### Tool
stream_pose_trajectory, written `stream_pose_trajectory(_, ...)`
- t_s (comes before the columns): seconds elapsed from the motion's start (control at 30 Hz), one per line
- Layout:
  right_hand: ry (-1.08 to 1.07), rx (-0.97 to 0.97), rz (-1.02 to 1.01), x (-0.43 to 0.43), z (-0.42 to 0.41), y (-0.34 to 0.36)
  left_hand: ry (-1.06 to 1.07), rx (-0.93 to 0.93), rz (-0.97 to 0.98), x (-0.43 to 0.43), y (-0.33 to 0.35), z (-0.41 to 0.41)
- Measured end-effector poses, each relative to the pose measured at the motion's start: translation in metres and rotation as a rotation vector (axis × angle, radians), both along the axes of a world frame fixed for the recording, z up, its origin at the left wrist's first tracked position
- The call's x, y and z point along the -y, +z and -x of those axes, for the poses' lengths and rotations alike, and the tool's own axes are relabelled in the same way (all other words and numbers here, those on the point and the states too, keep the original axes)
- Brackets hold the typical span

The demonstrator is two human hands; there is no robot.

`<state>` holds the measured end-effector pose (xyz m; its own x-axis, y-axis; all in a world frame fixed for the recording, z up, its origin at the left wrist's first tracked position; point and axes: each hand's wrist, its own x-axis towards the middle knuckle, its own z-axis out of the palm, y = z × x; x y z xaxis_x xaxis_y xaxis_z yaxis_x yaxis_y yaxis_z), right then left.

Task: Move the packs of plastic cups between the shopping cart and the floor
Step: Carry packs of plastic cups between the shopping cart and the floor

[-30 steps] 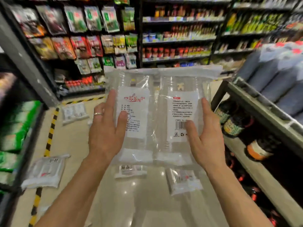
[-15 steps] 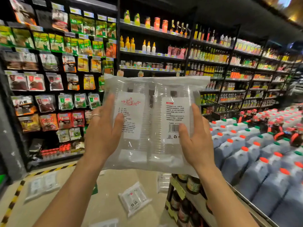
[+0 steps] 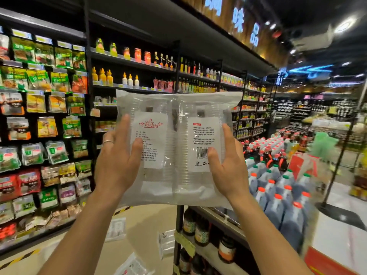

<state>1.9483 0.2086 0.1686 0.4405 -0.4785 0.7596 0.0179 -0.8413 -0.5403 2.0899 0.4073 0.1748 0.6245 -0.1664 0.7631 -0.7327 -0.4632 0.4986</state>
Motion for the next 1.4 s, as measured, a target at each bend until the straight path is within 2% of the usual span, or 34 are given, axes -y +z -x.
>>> stream_pose_trajectory(0.3,-0.337,0.034,0.018,-0.012,0.065,0.001,-0.318,0.02,0.003,0.039,0.005,0.016)
stream_pose_trajectory(0.63,-0.744,0.031,-0.002,-0.022,0.229,-0.007,-0.747,0.028,0.007,0.122,-0.003,0.136)
stream_pose_trajectory(0.9,-1.043,0.034,-0.023,-0.047,0.39,-0.012,-1.043,0.027,0.006,0.168,-0.003,0.294)
stream_pose_trajectory(1.4,-1.452,0.063,-0.059,-0.094,0.743,-0.029,-1.415,0.048,0.03,0.198,-0.016,0.668)
